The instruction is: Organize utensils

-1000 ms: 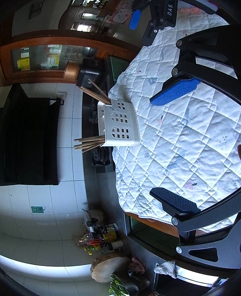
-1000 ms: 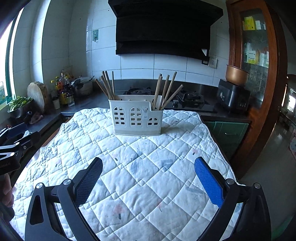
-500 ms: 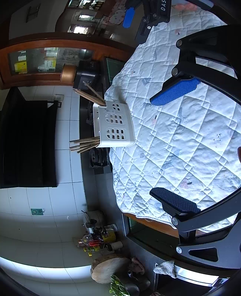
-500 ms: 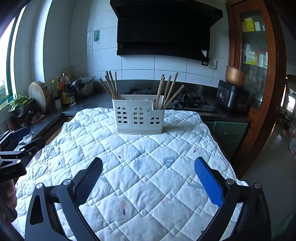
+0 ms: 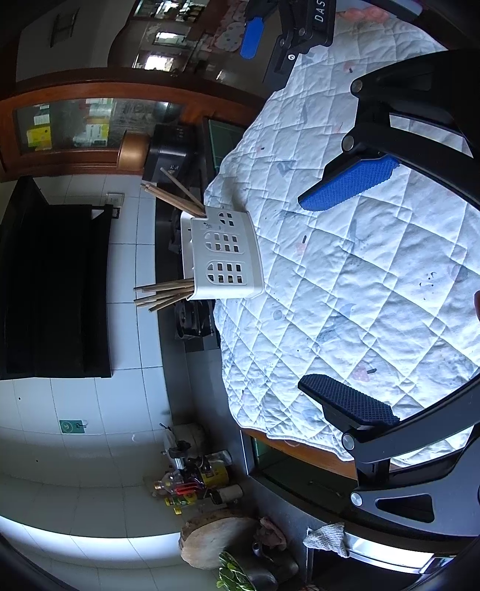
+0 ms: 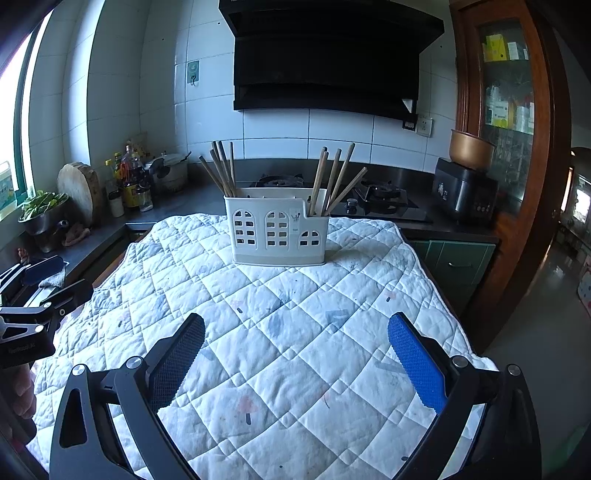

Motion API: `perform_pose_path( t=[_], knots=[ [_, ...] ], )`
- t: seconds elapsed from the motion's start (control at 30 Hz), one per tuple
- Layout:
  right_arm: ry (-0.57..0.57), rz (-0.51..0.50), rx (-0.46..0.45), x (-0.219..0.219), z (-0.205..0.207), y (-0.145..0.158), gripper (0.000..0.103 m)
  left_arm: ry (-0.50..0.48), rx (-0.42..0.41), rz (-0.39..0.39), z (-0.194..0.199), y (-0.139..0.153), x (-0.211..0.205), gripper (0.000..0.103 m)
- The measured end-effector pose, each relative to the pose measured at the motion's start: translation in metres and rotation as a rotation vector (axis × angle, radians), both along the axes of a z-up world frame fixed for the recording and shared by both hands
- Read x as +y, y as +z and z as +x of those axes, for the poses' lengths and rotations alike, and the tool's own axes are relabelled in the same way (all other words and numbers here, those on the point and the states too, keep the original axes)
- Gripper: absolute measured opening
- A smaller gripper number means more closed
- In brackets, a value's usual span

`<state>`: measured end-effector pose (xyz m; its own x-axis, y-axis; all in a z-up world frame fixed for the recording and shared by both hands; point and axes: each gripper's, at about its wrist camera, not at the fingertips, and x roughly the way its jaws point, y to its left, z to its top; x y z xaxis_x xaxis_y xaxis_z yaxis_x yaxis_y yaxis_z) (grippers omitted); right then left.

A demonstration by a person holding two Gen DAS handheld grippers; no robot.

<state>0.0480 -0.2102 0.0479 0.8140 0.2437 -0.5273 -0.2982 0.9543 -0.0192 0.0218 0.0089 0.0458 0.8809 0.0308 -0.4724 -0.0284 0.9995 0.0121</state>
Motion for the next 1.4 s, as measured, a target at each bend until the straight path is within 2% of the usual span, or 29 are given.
perform_pose_path(
  t=[0.73,1.4],
  knots=[
    [0.026,-0.002,0.02,0.008,0.003,-0.007,0.096,-0.012,0.027,-0.025,0.003,-0.007,0.0,0.09],
    [0.036,0.007,0.028,0.009,0.004,-0.012,0.096,-0.076,0.016,-0.052,-0.001,-0.005,-0.006,0.09]
  ],
)
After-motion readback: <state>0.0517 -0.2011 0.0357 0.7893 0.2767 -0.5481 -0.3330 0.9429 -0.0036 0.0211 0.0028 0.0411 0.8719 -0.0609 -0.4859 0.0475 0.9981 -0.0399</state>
